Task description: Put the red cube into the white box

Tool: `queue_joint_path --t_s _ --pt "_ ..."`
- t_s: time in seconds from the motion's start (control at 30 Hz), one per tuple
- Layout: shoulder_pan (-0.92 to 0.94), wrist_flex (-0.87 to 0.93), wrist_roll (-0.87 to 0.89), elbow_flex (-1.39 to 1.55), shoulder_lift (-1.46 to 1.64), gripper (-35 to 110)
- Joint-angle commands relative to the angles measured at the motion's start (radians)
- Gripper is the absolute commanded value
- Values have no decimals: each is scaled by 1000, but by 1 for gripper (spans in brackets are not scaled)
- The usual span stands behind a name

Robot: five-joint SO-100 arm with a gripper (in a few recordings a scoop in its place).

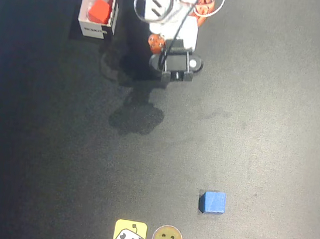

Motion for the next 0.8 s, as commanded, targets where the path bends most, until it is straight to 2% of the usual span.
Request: queue_joint_path --t_s 0.0,0.43,0.77 --pt "-6 -6 14 2 11 0" --pt "91 6 52 2 25 0" --pt "75 6 52 3 25 0"
